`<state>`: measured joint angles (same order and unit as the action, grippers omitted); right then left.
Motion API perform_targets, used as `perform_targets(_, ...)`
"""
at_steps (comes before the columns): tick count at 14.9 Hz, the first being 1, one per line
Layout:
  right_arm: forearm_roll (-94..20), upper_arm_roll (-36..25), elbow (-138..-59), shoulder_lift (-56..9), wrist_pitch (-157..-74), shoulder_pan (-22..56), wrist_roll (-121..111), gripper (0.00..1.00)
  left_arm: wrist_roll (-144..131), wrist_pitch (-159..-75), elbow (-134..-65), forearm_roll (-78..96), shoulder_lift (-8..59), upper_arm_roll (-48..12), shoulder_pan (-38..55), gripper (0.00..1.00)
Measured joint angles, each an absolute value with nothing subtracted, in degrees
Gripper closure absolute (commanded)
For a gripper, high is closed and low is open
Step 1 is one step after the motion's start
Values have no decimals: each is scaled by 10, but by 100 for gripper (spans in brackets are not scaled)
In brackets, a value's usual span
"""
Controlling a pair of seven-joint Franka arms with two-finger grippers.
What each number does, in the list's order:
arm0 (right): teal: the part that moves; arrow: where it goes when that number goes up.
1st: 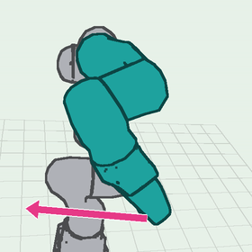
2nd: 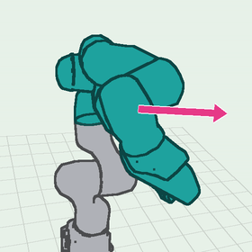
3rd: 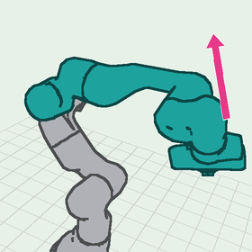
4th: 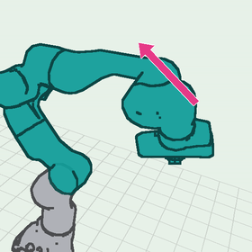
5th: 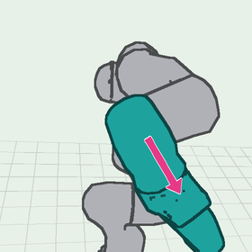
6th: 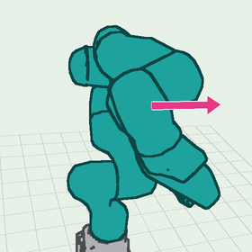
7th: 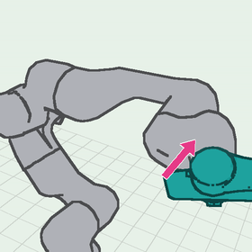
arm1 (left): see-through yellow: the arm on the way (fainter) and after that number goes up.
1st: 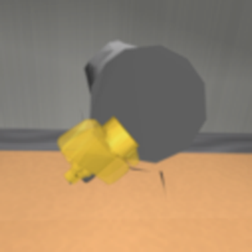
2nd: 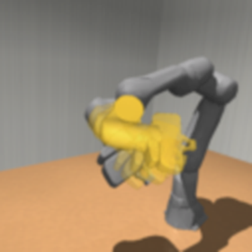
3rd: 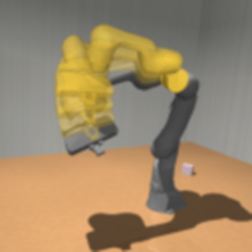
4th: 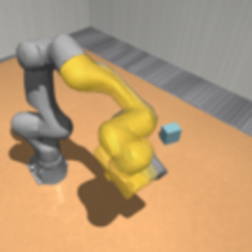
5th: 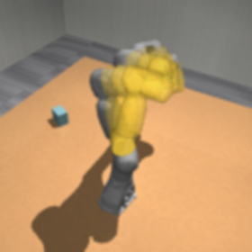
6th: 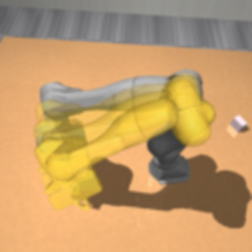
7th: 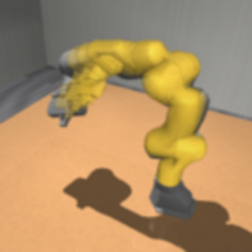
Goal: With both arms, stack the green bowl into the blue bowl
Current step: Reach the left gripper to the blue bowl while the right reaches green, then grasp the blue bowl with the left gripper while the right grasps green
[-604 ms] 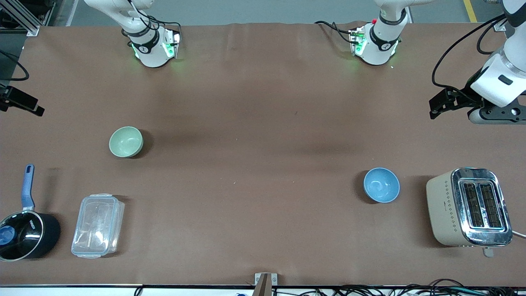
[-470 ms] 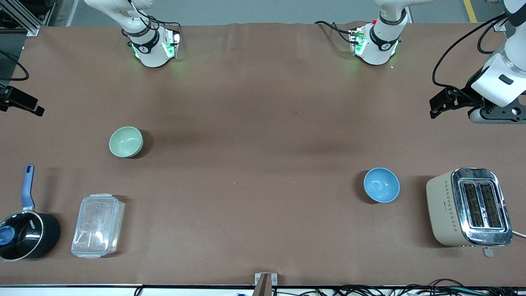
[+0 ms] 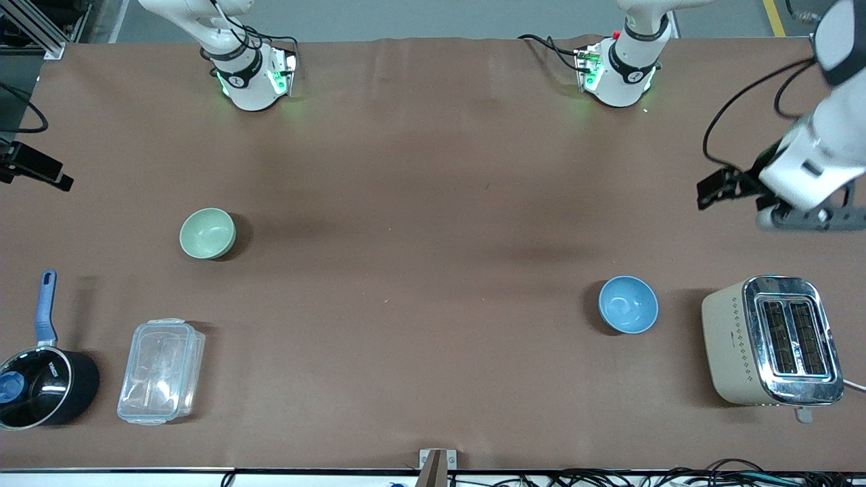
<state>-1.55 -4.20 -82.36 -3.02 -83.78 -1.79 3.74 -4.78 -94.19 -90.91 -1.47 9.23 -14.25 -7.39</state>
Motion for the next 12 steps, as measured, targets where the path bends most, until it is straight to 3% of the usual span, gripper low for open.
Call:
perform_targets(5,-15,-44,-853,-30,-860,-29,1,0,-48,-1019,-888,-18,264,-137,-87,0)
perform_targets(9,-16,-45,-1017,-39,-1040,-49,-49,0,-49,-1064,-883,-65,330,-138,-86,0)
perform_targets(12,-16,-45,-1140,-44,-1193,-58,-72,0,-64,-1107,-881,-85,374,-138,-86,11)
